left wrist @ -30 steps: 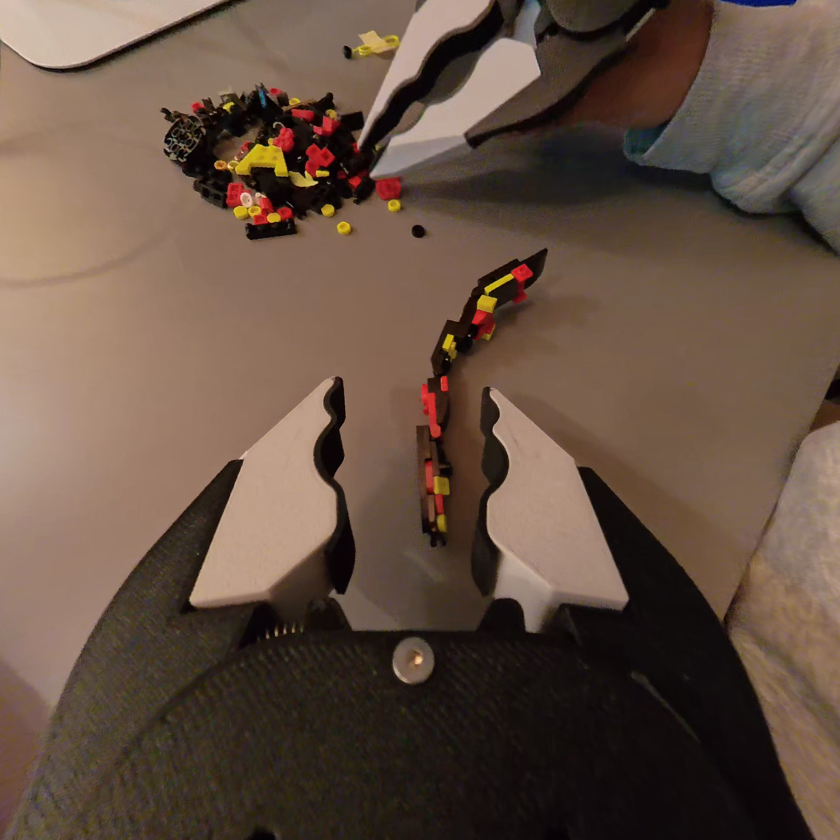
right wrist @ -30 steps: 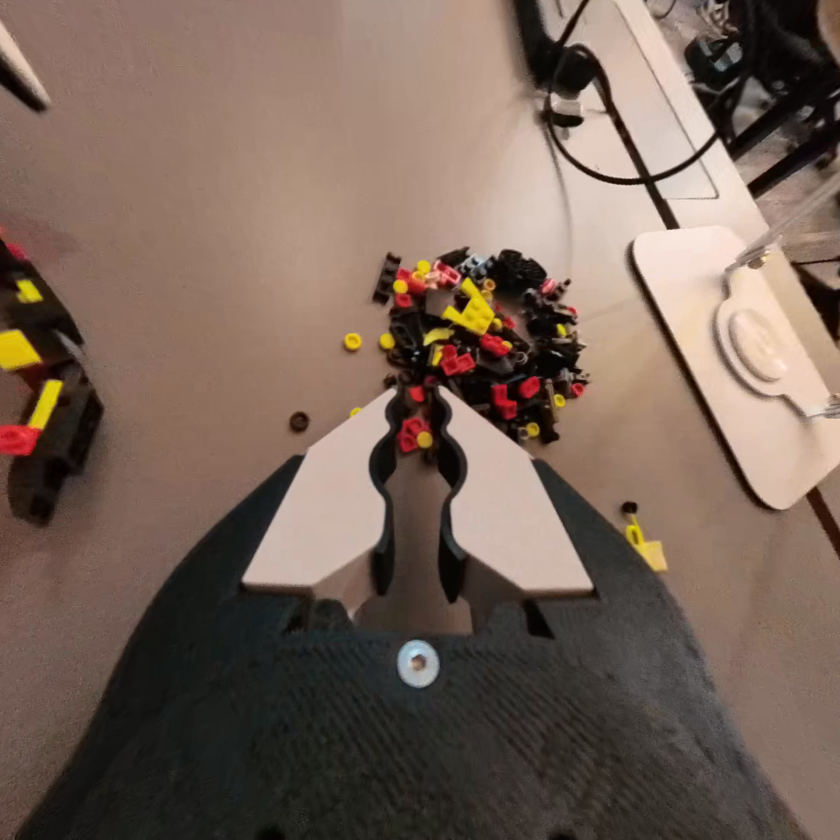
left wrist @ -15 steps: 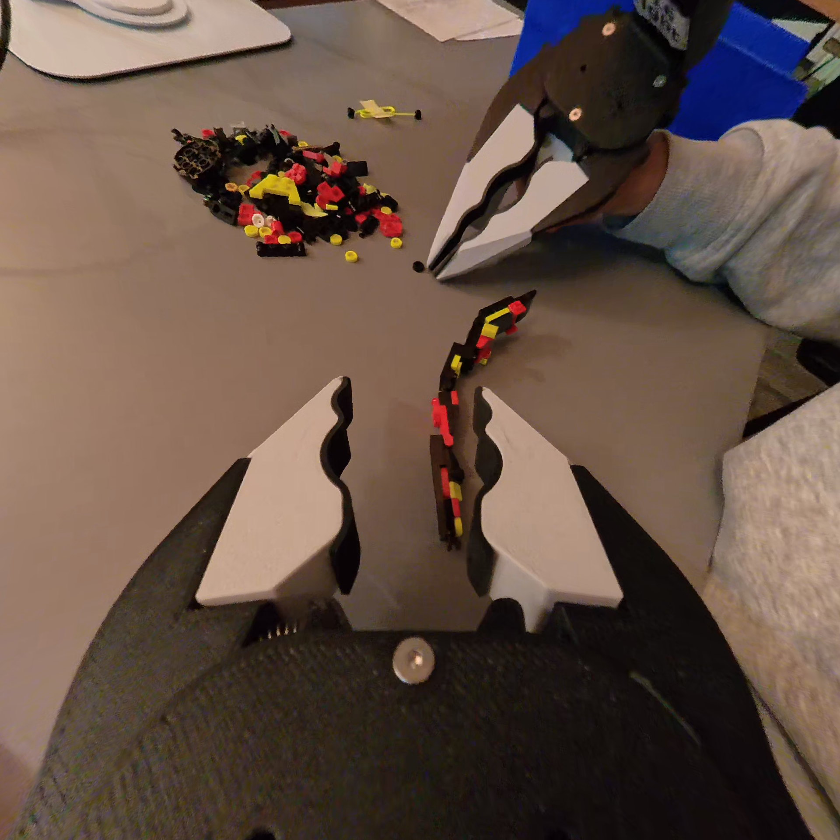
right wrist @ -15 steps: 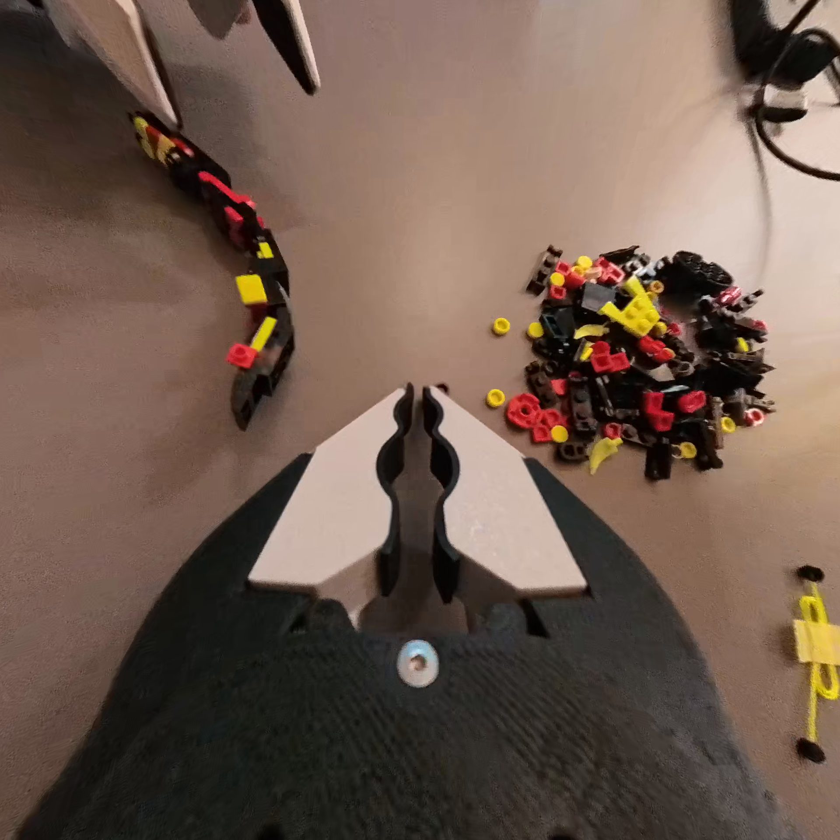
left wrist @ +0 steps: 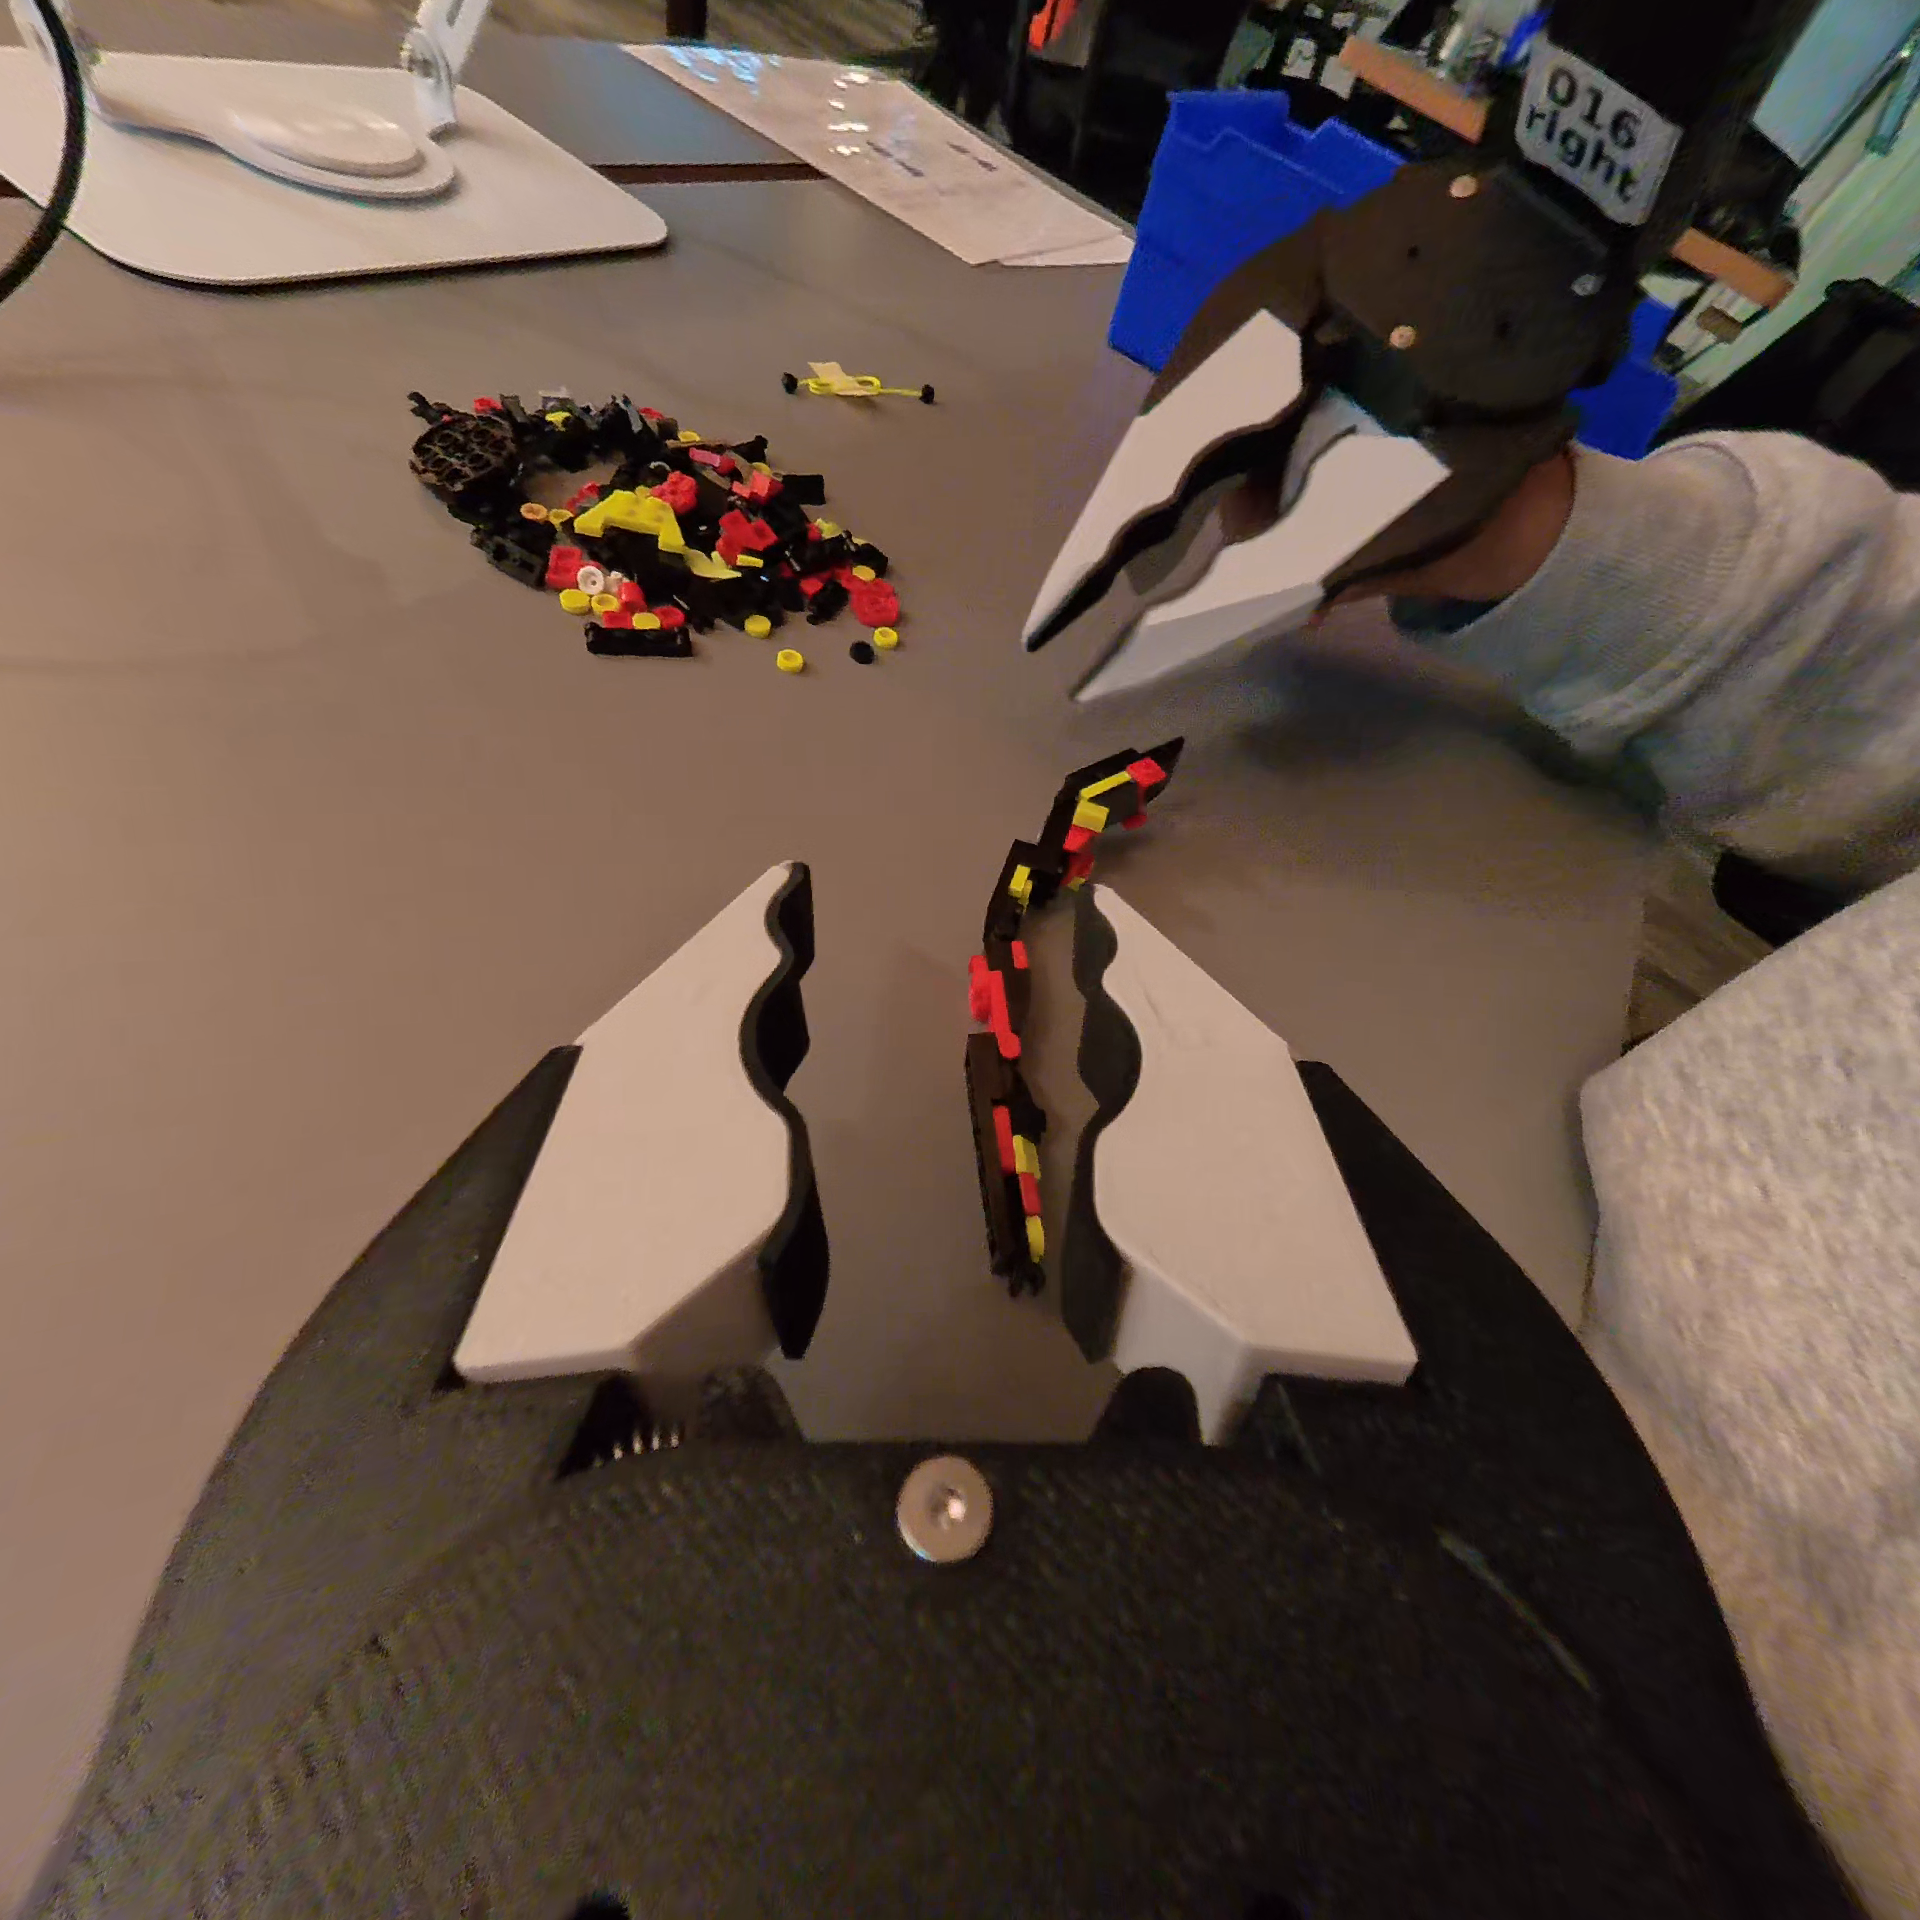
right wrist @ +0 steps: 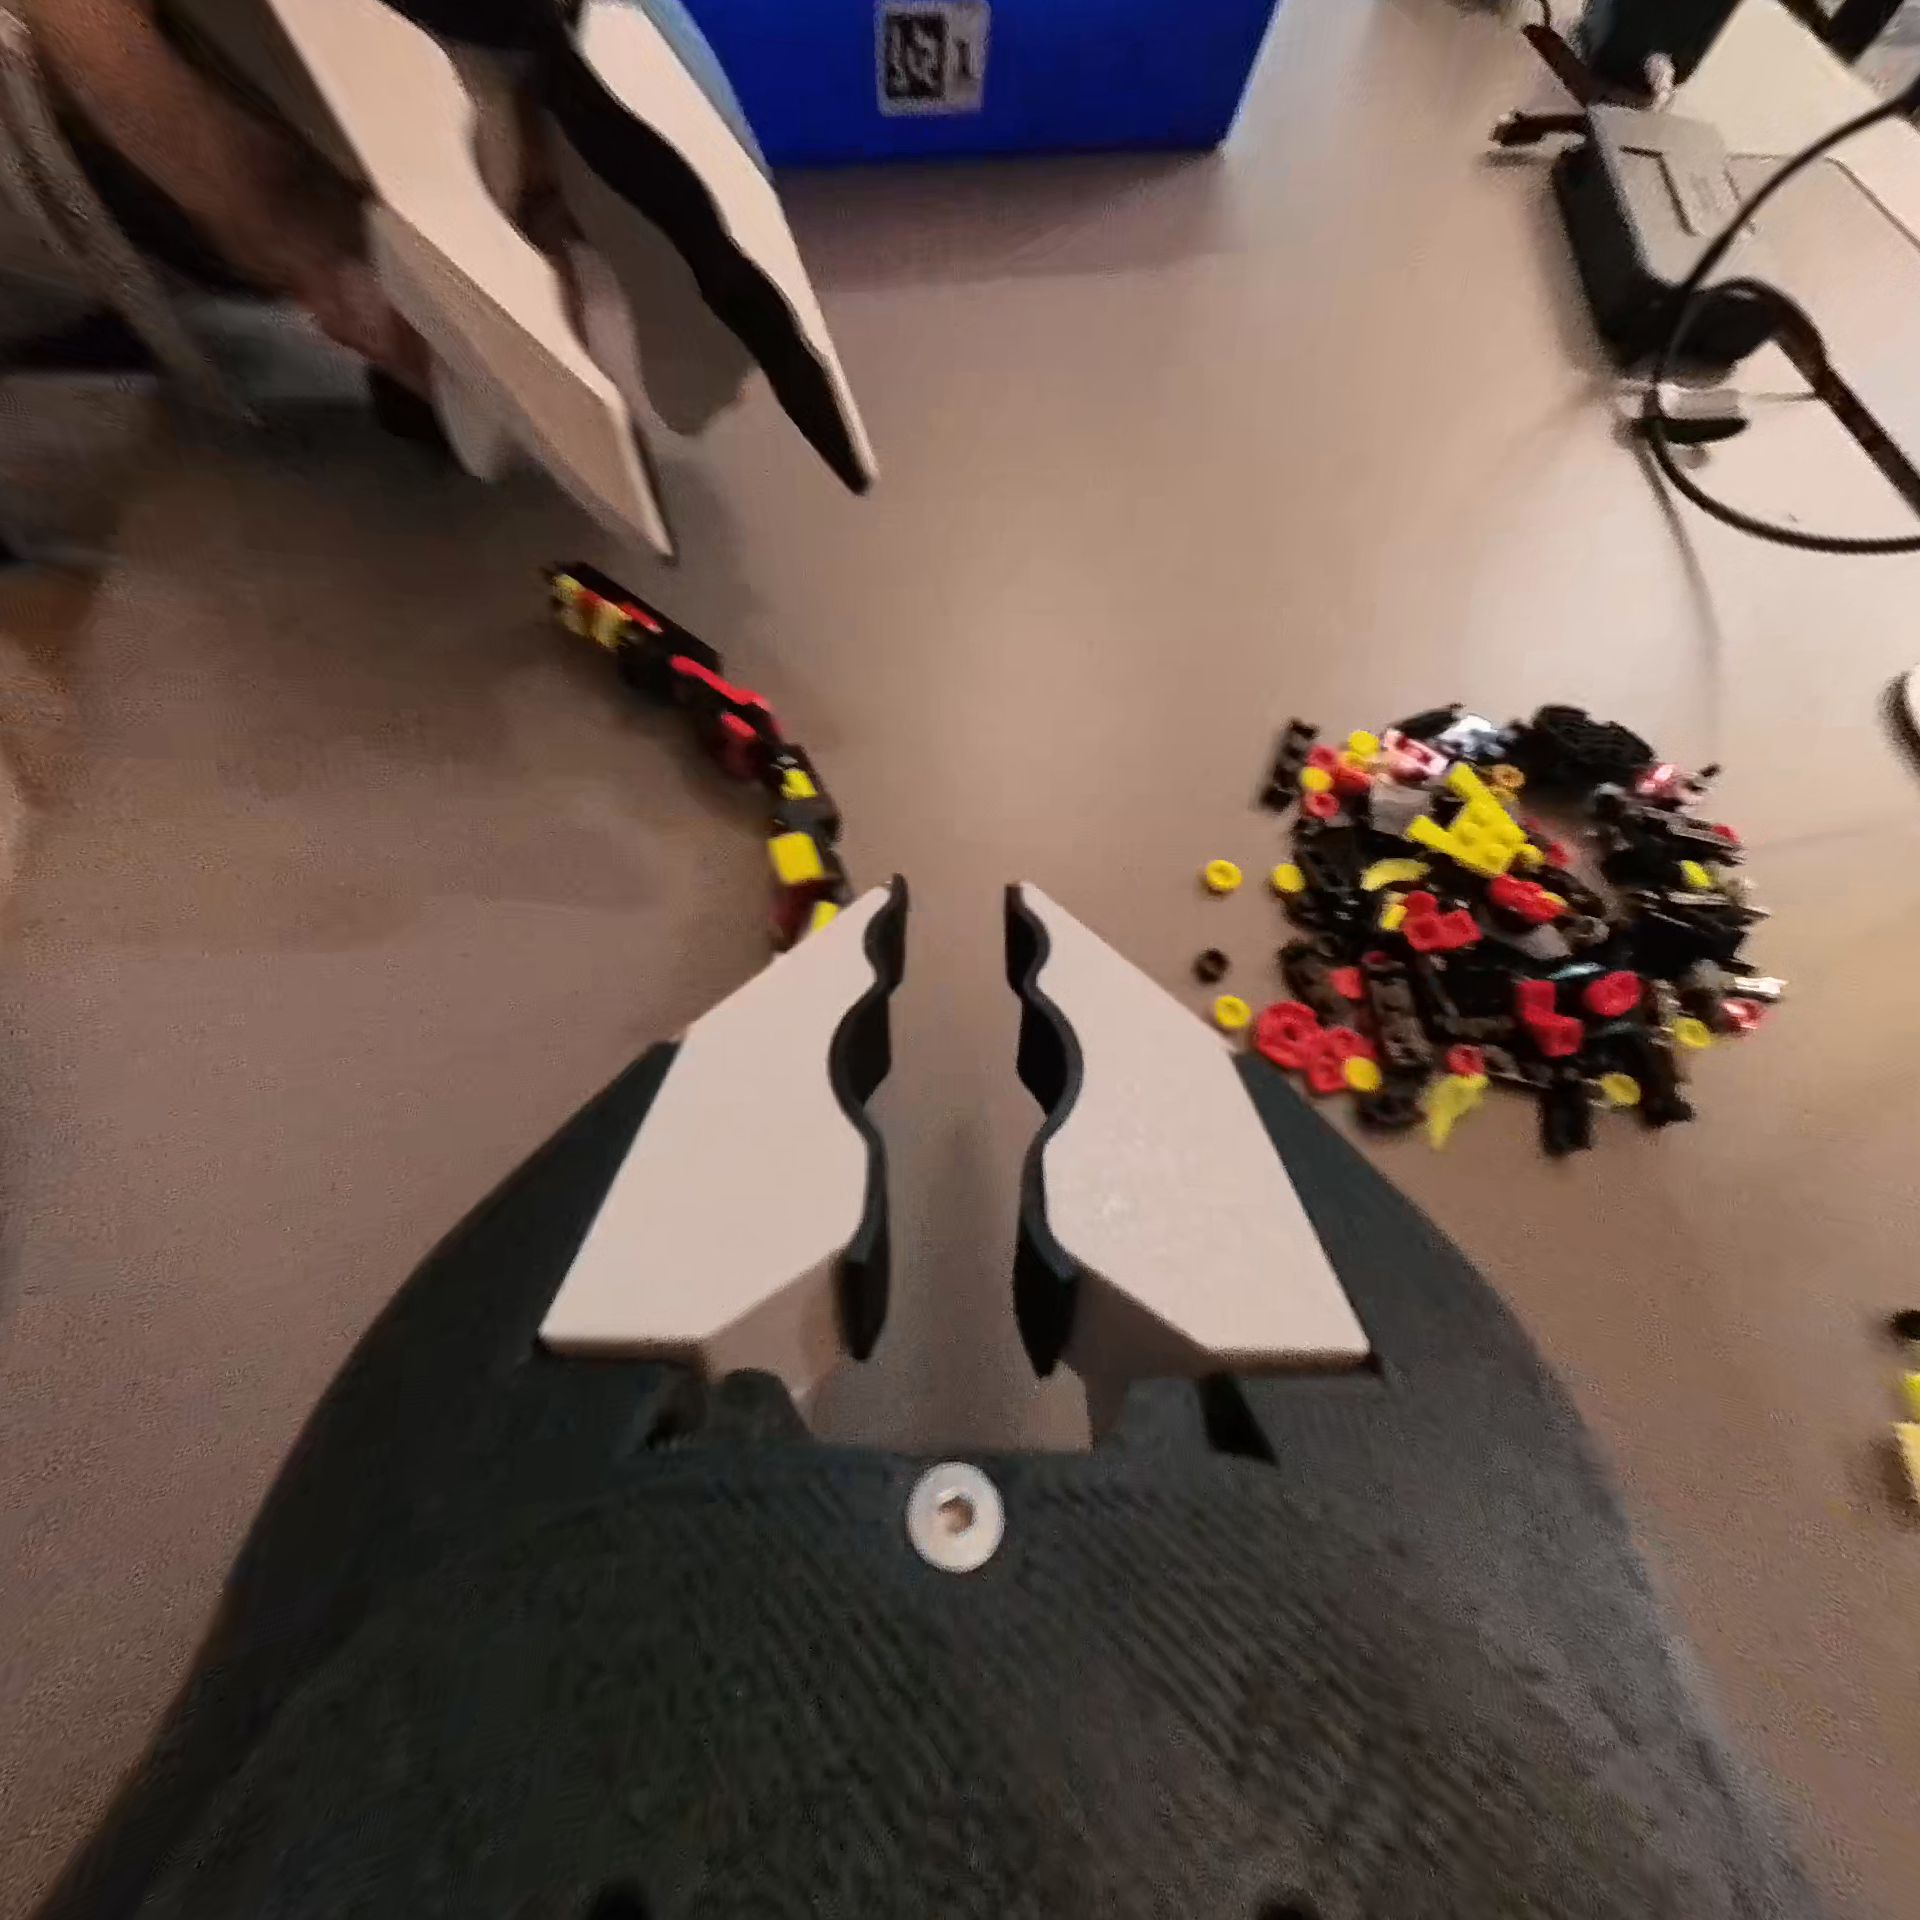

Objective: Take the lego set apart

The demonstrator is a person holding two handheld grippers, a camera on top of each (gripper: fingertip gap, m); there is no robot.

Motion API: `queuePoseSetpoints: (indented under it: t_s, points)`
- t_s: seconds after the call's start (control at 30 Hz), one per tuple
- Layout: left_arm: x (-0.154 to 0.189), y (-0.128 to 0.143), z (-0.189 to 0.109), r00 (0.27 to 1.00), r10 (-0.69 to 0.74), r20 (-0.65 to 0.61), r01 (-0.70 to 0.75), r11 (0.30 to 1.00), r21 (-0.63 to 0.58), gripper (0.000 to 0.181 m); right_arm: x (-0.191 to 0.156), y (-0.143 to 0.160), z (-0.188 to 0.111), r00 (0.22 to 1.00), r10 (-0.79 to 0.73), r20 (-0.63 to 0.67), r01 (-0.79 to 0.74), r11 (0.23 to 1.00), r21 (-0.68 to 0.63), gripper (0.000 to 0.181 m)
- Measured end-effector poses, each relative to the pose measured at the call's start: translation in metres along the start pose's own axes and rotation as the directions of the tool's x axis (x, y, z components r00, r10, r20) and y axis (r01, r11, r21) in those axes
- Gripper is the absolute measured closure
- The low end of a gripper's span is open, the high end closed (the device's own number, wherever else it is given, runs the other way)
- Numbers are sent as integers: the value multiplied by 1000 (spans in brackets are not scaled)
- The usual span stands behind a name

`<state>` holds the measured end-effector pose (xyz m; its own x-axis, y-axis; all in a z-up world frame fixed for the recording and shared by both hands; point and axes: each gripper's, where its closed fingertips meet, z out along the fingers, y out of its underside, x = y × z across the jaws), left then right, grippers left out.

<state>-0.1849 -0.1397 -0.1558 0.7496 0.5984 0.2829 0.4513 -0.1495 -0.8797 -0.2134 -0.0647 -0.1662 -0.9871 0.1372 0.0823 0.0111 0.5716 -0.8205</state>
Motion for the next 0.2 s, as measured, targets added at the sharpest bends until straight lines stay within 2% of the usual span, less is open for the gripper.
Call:
queuePoseSetpoints:
  t_s: [0.03, 0.07, 0.13, 0.2]
  points:
    - [2, -1, 1, 1000, 2, -11, -2, 1000, 5, 136, -8, -5, -1, 1000, 22, 20, -22, 999, 26, 156]
    - [5, -4, 2, 1000, 2, -25, -2, 1000, 23, 143, -16, -11, 0, 999, 39, 35, -41, 997, 60, 147]
    - [12, -11, 6, 999, 2, -51, 1, 998, 58, 151, -30, -18, 4, 997, 38, 71, -45, 994, 101, 145]
    - [21, -6, 15, 996, 38, -82, -37, 999, 13, 149, -37, -14, 12, 996, 5, 85, -11, 997, 74, 147]
